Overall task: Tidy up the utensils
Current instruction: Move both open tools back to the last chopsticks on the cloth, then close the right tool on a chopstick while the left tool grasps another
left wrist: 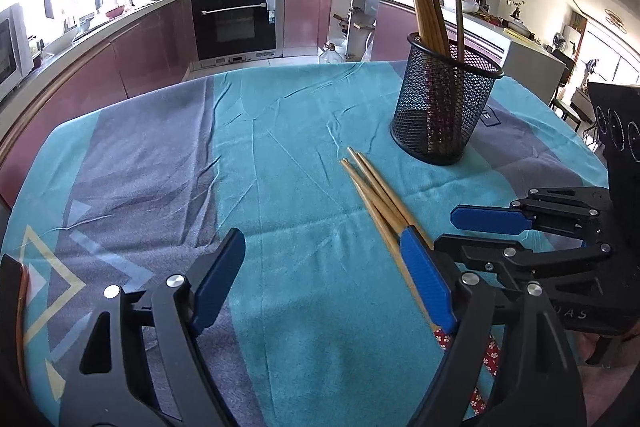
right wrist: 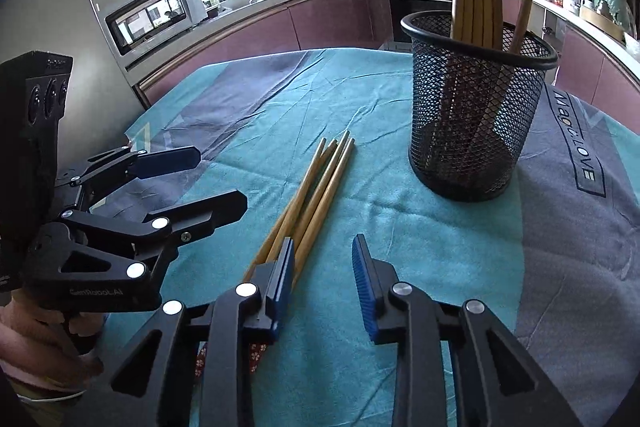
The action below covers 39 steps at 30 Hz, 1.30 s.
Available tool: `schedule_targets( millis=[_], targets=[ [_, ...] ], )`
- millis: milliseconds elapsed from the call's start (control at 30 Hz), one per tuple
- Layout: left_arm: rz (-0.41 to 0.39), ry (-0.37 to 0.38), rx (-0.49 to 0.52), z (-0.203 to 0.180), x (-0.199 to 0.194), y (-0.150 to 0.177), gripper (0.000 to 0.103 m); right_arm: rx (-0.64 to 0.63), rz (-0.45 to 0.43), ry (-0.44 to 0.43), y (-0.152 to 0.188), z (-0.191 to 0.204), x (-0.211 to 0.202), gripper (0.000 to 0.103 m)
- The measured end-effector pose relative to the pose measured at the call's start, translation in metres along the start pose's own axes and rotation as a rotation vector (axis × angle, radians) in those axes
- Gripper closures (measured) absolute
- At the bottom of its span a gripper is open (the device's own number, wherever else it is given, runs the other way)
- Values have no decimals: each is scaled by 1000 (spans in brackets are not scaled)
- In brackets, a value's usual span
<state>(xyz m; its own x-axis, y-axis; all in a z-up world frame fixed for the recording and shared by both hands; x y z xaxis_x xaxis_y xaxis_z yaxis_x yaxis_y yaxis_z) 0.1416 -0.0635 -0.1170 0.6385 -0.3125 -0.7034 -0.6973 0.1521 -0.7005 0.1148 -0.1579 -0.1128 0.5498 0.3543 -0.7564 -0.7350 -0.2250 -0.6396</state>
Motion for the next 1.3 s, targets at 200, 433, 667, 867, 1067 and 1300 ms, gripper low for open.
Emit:
schedule_targets(
  millis=[200,433,667,867,1067,1300],
  targets=[
    [18,28,26,-9,6,4,25,10,10,-15,3,1,2,76],
    [42,43,36,-12,12,8,29,8,15,-17,2,1,3,76],
    [76,72,12,-7,20,13,31,-1,21,-22,0,2,6,77],
    [95,87,16,-10,25,16,31,-38,28,26,-2,3,9,80],
    [108,81,46,-15,28,17,32,-26,31,35,-1,-5,9,91],
    [130,63,98,-23,32,19,43,-2,29,42,-1,-13,8,94]
  ],
)
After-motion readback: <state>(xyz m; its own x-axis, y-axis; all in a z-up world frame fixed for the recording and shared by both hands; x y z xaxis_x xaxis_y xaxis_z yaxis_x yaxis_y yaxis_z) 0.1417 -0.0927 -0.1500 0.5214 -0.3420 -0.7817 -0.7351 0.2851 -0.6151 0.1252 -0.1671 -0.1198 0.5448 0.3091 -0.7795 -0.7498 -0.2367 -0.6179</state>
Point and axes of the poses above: each gripper's, at about its wrist camera, not at the fingertips, and x roughly the way its jaws point, z to its left, y to its underside, the point moved 7 cm from there along x, roughly the way its jaws point, and after that the axes turned 4 degrees about y, right-handed, at the moved point
